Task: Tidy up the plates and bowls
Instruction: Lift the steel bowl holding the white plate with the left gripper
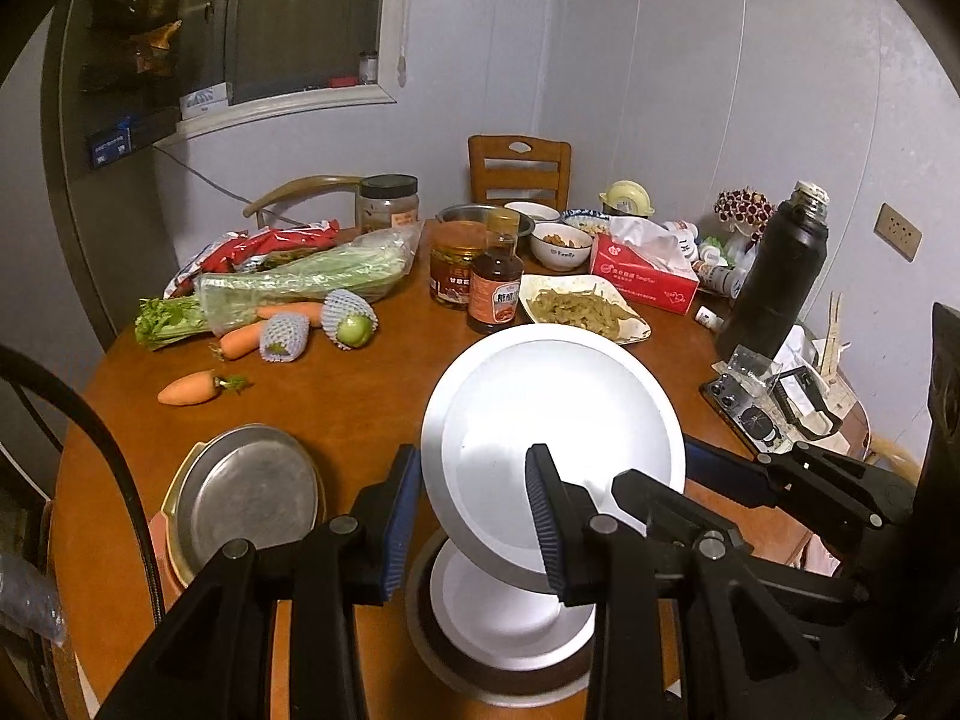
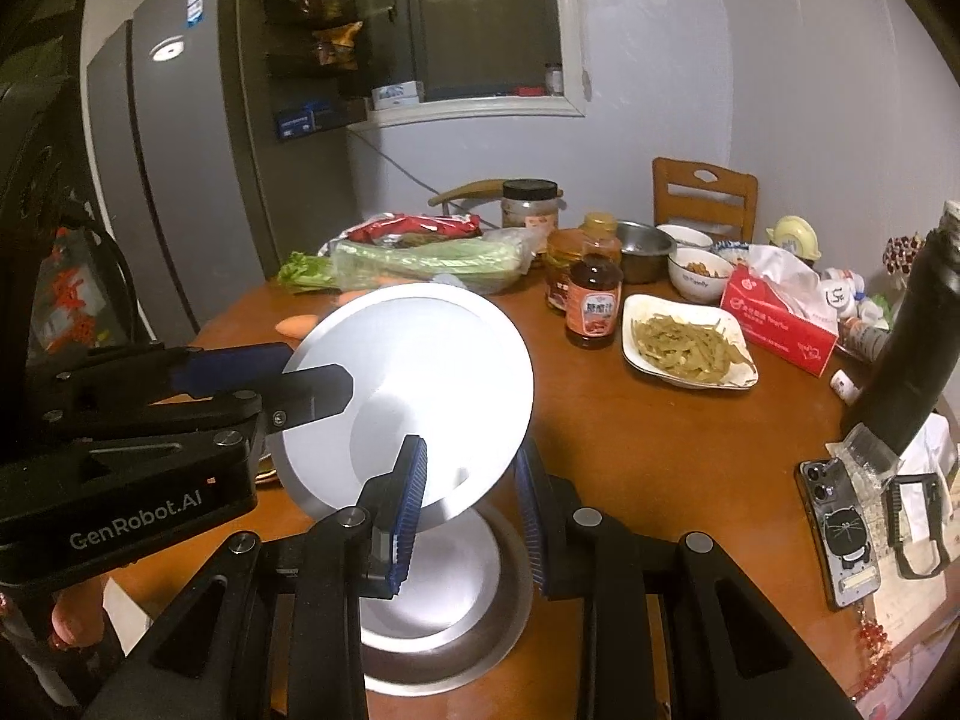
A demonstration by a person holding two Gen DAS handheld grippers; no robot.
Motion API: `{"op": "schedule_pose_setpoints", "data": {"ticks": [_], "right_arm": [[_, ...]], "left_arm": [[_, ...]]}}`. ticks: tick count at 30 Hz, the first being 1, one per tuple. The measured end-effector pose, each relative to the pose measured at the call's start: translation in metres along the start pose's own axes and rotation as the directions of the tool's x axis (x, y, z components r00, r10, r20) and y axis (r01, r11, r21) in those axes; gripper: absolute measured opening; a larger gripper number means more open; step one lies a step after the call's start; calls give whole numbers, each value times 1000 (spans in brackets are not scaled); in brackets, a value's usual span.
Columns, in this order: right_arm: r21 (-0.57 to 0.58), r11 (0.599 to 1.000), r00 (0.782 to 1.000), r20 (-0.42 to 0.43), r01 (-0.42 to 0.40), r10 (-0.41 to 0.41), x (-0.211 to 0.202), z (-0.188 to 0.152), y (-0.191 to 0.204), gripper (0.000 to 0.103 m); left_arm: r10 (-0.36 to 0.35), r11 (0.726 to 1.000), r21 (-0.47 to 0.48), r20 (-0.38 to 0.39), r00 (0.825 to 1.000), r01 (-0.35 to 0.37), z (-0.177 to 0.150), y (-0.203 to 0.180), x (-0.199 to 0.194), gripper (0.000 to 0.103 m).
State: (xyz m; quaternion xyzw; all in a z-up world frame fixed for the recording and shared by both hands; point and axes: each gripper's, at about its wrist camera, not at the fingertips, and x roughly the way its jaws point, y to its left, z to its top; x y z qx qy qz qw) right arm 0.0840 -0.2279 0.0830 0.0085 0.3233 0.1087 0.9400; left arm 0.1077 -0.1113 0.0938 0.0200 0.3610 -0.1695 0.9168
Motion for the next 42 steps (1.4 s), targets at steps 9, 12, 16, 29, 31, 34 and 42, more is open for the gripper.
{"op": "schedule_pose_setpoints", "data": {"ticks": [9,12,16,29,31,34,42], "right_arm": [[-13,1000,1000,9,-10,10,-14,-13,15,31],[-11,1000,1000,4,-14,14,-14,-19,16,31],[1,1000,1000,-14,-19,19,-11,-29,15,31],[9,1000,997,-67,-27,27,4,-46,8,31],[13,999,996,-79,-29,30,8,-48,6,31],[13,999,995,-95,-30,31,13,-51,5,31],[11,999,991,-126,-30,32,23,-58,5,31]], "left_arm": [[4,1000,0,-10,1000,-4,-19,2,-10,36],[7,1000,2,-22,1000,-7,-26,1,-8,36],[6,1000,1,-43,999,-5,-34,-1,-1,36],[4,1000,-11,-101,995,-5,-47,-2,22,36],[4,1000,-11,-112,994,-5,-49,-2,27,36],[3,1000,-14,-126,992,-5,-52,-2,32,36],[0,1000,-16,-153,988,-3,-58,0,42,36]]}}
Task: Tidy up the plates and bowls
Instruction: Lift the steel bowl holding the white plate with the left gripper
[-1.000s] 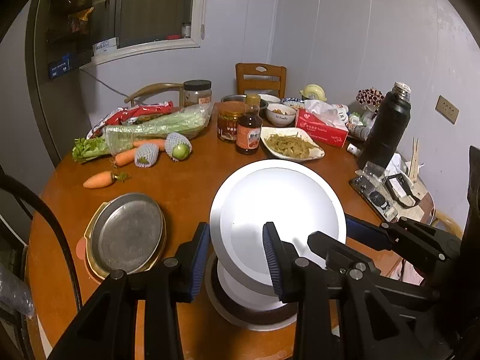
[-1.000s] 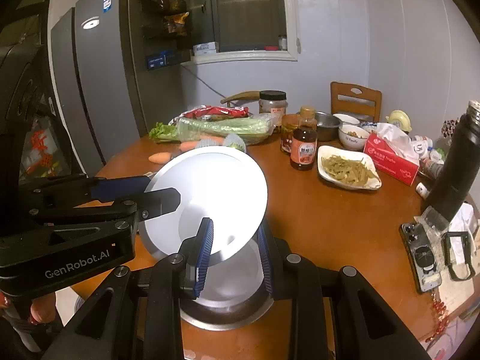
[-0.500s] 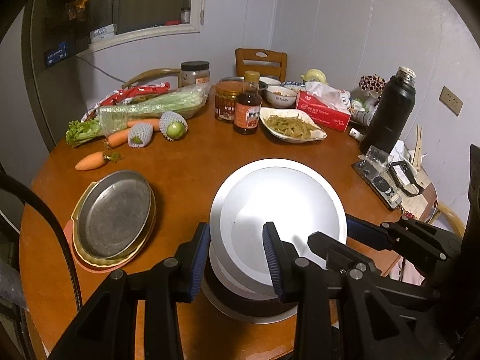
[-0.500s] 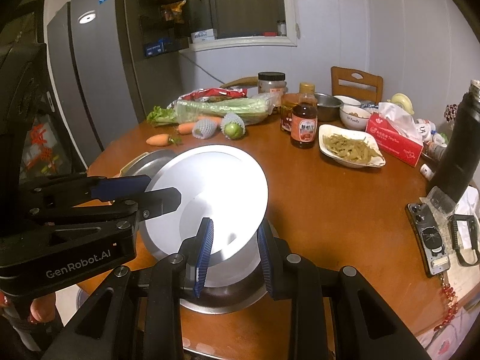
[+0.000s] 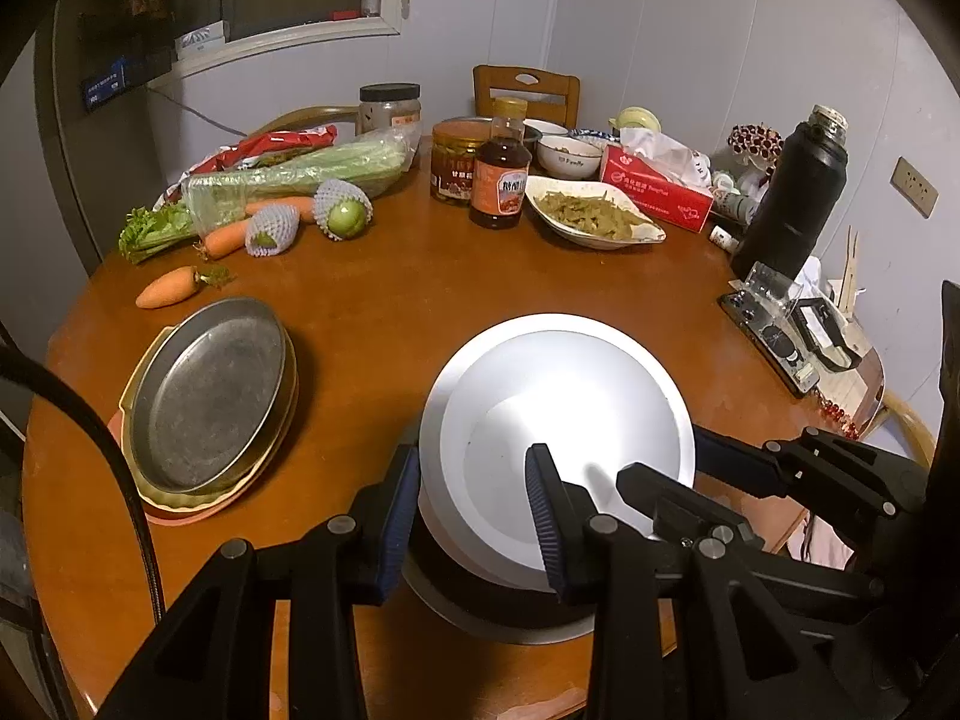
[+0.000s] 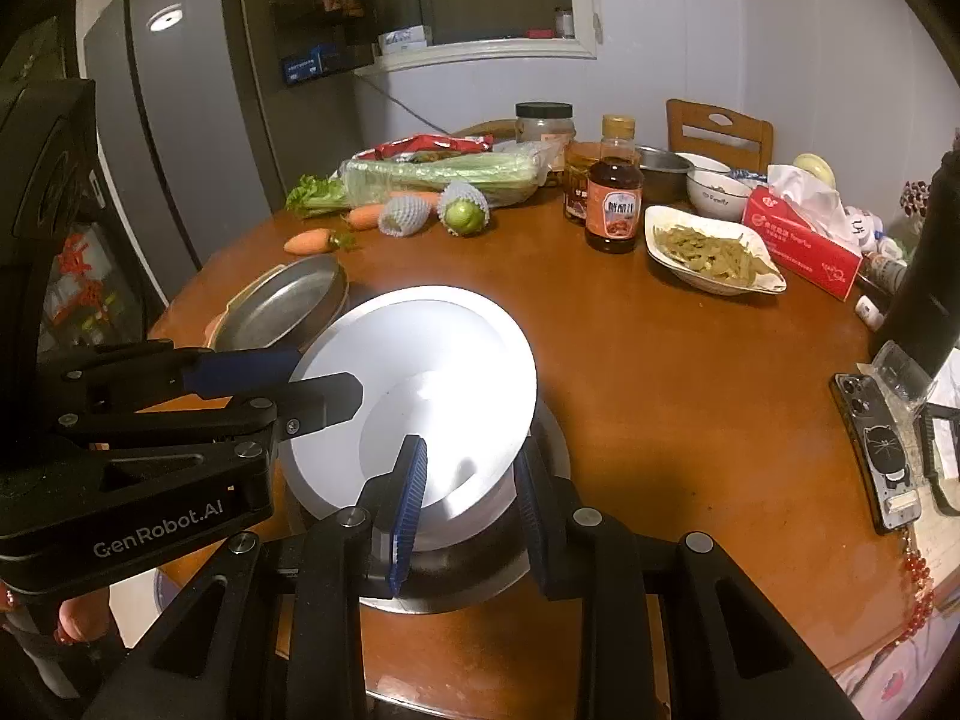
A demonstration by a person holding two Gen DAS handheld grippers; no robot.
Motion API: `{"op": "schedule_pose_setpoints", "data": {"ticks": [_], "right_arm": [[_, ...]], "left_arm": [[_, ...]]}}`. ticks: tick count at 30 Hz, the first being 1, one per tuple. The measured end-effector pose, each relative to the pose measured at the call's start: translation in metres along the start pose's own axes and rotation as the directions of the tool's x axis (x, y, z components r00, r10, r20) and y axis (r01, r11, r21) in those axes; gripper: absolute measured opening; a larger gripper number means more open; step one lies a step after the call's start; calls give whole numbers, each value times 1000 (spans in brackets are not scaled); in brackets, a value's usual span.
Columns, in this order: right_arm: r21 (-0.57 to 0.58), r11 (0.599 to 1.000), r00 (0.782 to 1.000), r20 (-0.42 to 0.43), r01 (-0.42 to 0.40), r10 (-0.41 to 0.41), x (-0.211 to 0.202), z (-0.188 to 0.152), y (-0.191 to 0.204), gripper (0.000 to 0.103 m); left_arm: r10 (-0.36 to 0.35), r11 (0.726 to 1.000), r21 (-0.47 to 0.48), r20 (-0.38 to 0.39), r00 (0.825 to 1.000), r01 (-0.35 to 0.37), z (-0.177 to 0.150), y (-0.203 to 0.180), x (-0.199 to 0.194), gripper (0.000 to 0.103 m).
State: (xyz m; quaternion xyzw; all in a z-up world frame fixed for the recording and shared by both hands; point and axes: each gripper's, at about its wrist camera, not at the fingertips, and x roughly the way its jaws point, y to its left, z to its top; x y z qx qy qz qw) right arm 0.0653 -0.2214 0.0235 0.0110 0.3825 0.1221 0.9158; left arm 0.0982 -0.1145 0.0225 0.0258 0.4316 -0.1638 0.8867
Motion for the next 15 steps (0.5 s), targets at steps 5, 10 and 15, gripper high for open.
{"op": "schedule_pose_setpoints", "data": {"ticks": [5,10,15], "right_arm": [[1,1000,1000,-16,-2,2,5,-3,-1,31],[2,1000,1000,-25,-2,2,8,-4,-1,31],[-1,1000,999,-34,-3,3,12,-5,-1,31]], "left_arm": [[1,1000,0,-15,1000,-1,-2,1,5,36],[0,1000,-1,-20,1000,0,-1,2,8,36],[1,1000,1,-30,1000,-1,-3,4,12,36]]}}
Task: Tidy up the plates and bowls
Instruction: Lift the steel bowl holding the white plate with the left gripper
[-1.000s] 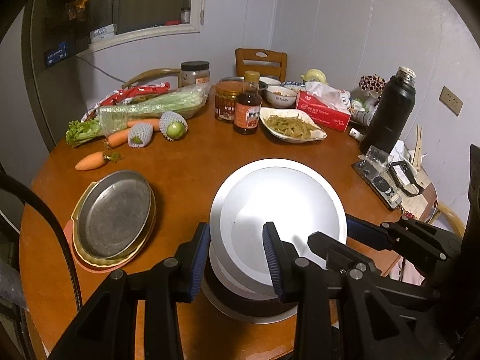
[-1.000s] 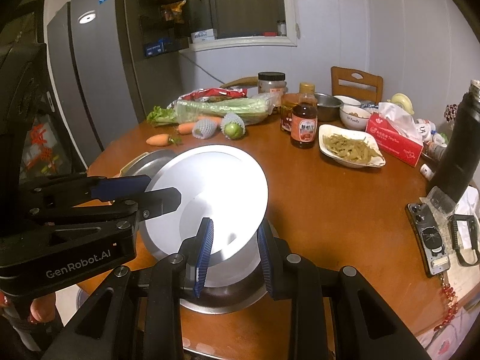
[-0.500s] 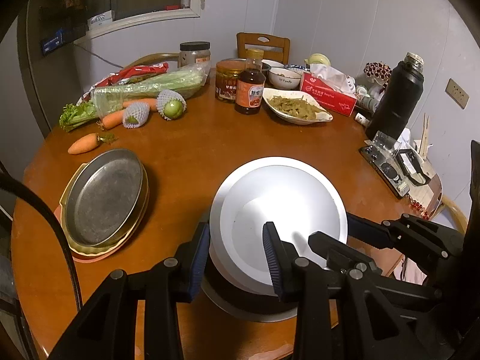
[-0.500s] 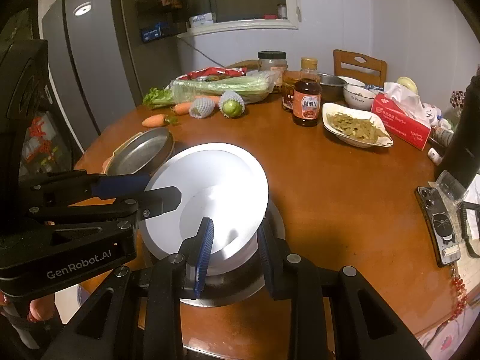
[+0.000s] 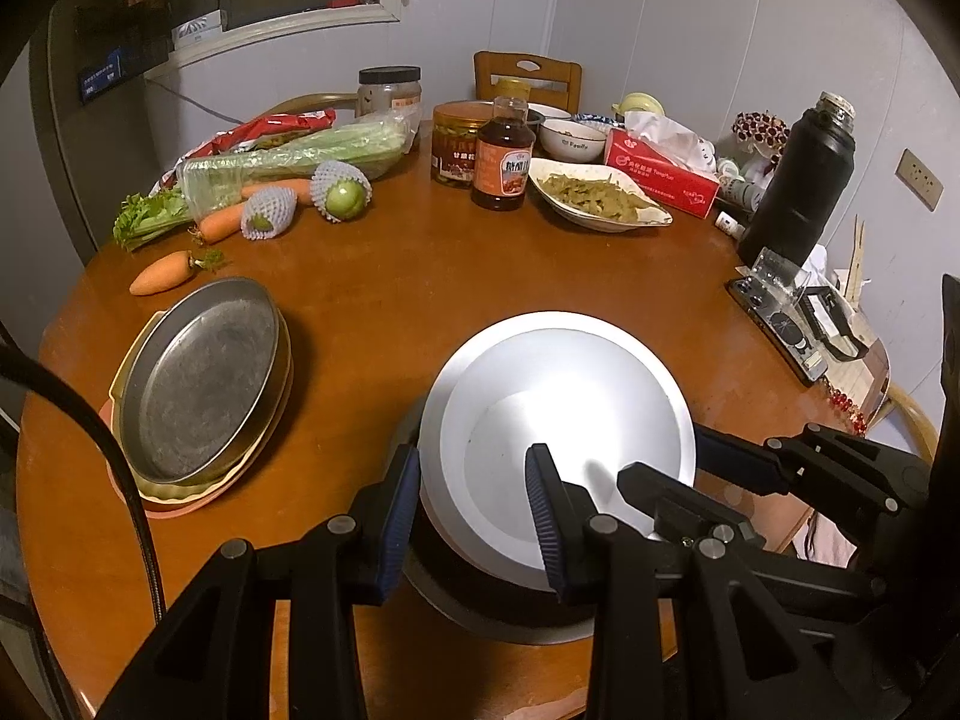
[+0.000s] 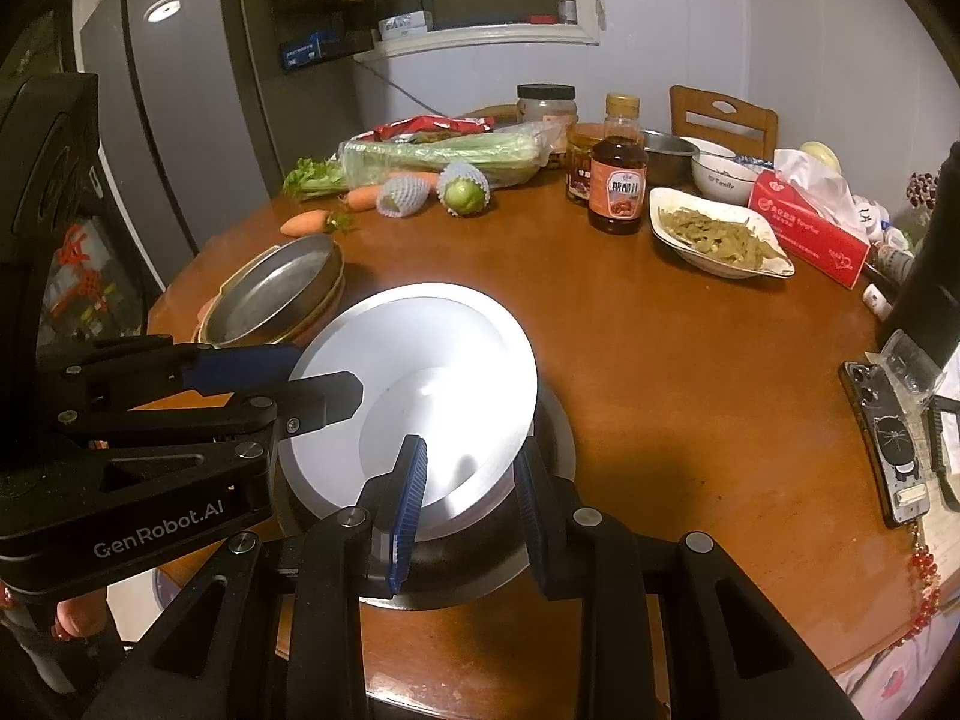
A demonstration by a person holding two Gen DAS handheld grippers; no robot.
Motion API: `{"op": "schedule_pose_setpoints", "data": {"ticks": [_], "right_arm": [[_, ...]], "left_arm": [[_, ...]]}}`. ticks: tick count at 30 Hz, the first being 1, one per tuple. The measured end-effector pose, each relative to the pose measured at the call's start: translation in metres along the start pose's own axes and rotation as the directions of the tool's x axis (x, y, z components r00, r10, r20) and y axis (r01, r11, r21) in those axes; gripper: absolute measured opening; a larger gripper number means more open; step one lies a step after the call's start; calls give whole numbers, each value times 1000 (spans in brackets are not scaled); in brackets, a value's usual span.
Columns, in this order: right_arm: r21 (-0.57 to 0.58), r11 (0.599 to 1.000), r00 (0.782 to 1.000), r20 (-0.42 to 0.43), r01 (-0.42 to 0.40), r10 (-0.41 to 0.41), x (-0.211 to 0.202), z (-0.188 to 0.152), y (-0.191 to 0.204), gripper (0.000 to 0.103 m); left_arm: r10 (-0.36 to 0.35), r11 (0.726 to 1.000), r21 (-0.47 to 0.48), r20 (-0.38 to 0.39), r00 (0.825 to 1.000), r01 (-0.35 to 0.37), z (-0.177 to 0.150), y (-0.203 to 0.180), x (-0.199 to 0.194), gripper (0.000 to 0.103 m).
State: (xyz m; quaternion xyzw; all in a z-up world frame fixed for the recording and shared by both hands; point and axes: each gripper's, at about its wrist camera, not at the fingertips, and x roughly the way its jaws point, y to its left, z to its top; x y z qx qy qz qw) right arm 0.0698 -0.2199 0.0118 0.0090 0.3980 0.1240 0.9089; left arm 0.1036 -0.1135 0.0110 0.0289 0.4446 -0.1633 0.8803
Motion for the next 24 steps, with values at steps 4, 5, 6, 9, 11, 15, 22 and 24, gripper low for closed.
{"op": "schedule_pose_setpoints", "data": {"ticks": [4,5,6,9,11,15,22,24], "right_arm": [[-2,1000,1000,-8,-1,1,2,-1,1,31],[-2,1000,1000,-11,-1,1,3,-1,1,31],[-2,1000,1000,-12,-2,2,4,-1,1,31],[-3,1000,1000,-16,-1,1,5,-1,1,31],[-3,1000,1000,-23,-1,1,6,-1,2,31],[-3,1000,1000,-26,-1,0,8,-2,1,31],[0,1000,1000,-29,-10,10,10,-2,0,32],[1,1000,999,-32,-12,12,11,-2,-1,32]], "left_arm": [[3,1000,1,-6,1000,-3,-1,0,2,36],[3,1000,1,-7,1000,-3,-1,0,3,36],[3,1000,2,-8,1000,-3,-1,0,3,36],[4,1000,2,-13,1000,-4,-2,0,5,36],[3,1000,0,-16,1000,-3,-2,0,6,36],[5,1000,2,-17,1000,-5,-3,0,7,36],[3,1000,-1,-21,1000,-3,-3,1,9,36],[2,1000,0,-23,1000,-2,-3,0,10,36]]}}
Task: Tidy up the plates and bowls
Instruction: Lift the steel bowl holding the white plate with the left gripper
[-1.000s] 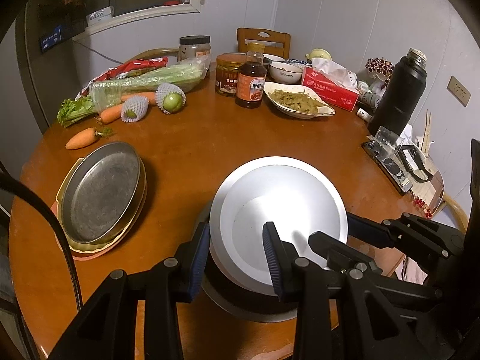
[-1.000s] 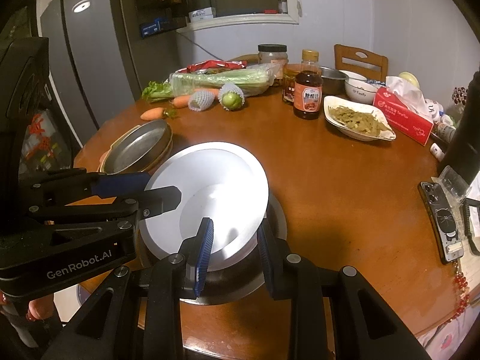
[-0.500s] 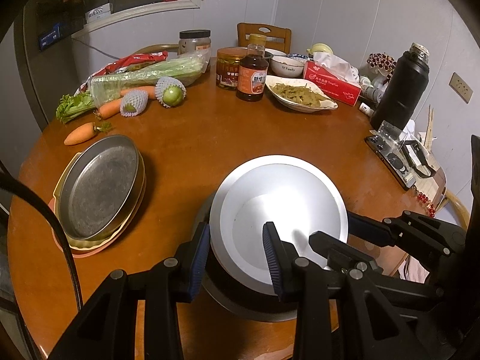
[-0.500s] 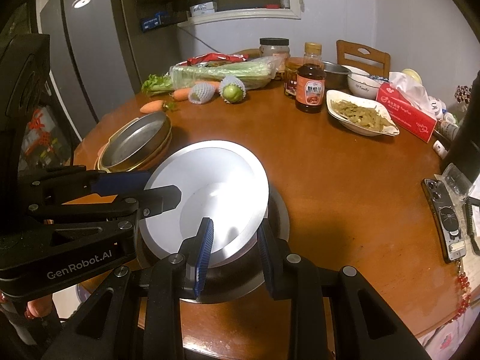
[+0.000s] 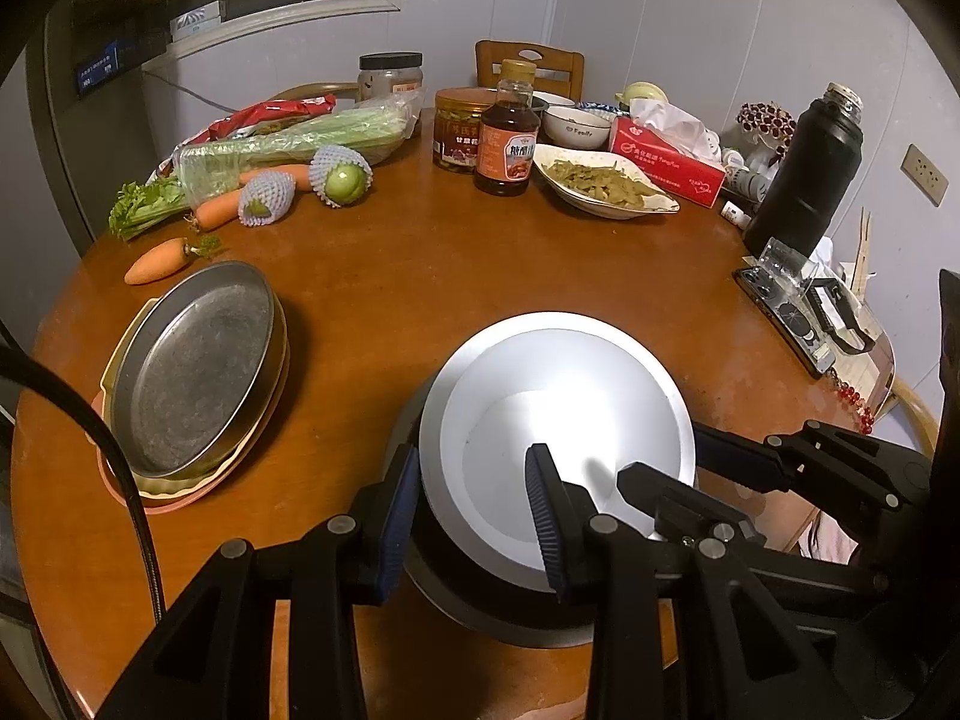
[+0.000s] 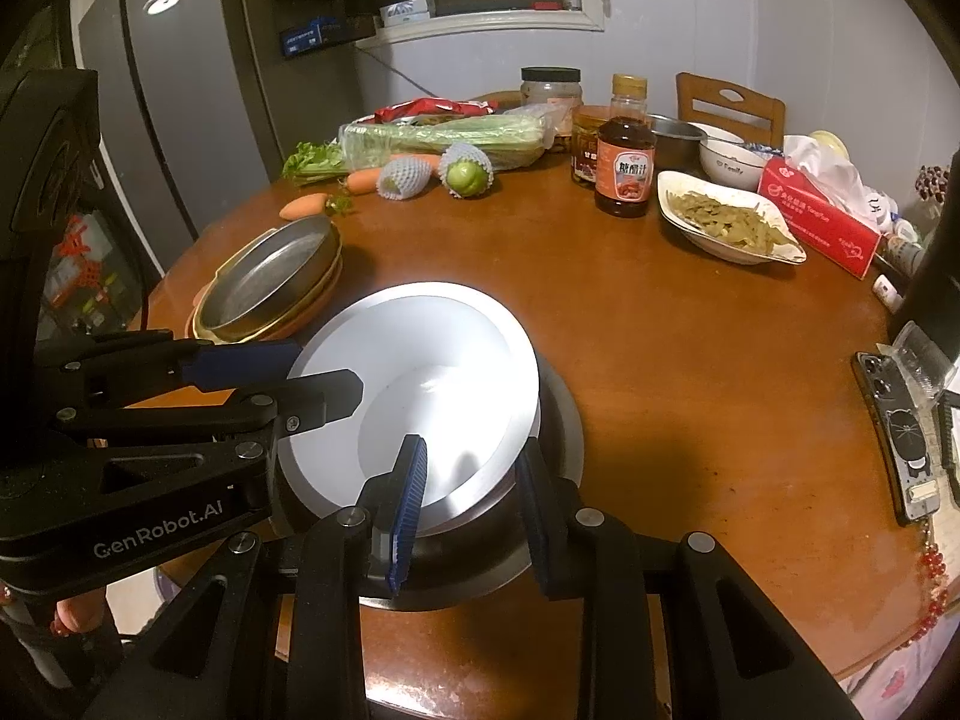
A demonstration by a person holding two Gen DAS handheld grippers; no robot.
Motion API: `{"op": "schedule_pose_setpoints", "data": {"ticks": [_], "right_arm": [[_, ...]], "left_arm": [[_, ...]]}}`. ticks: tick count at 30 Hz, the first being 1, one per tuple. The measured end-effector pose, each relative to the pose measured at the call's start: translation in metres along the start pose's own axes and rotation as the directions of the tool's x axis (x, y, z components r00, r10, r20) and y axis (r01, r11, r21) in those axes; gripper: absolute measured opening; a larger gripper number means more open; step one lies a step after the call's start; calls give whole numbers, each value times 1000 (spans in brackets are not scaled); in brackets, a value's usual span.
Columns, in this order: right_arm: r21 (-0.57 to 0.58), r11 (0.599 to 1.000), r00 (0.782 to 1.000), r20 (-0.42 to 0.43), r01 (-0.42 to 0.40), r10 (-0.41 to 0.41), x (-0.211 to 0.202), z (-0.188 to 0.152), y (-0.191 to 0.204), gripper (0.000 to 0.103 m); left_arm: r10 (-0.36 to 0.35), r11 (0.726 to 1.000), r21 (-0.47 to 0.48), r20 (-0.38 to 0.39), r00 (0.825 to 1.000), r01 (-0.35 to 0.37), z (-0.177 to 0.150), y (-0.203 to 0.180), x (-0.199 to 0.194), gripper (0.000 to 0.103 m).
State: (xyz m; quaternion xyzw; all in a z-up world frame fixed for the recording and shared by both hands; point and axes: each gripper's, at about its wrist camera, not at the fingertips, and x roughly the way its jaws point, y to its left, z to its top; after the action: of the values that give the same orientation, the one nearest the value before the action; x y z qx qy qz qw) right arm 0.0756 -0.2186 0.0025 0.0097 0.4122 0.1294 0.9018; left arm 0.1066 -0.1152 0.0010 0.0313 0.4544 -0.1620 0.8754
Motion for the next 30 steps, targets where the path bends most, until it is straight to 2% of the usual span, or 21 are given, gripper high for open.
{"op": "schedule_pose_setpoints", "data": {"ticks": [21,30], "right_arm": [[33,999,1000,24,8,-8,-5,6,-8,35],[41,999,997,71,12,-14,-18,17,-13,37]], "left_arm": [[6,1000,-7,42,999,-6,4,6,-15,37],[30,999,-39,72,997,-27,11,21,-31,45]]}}
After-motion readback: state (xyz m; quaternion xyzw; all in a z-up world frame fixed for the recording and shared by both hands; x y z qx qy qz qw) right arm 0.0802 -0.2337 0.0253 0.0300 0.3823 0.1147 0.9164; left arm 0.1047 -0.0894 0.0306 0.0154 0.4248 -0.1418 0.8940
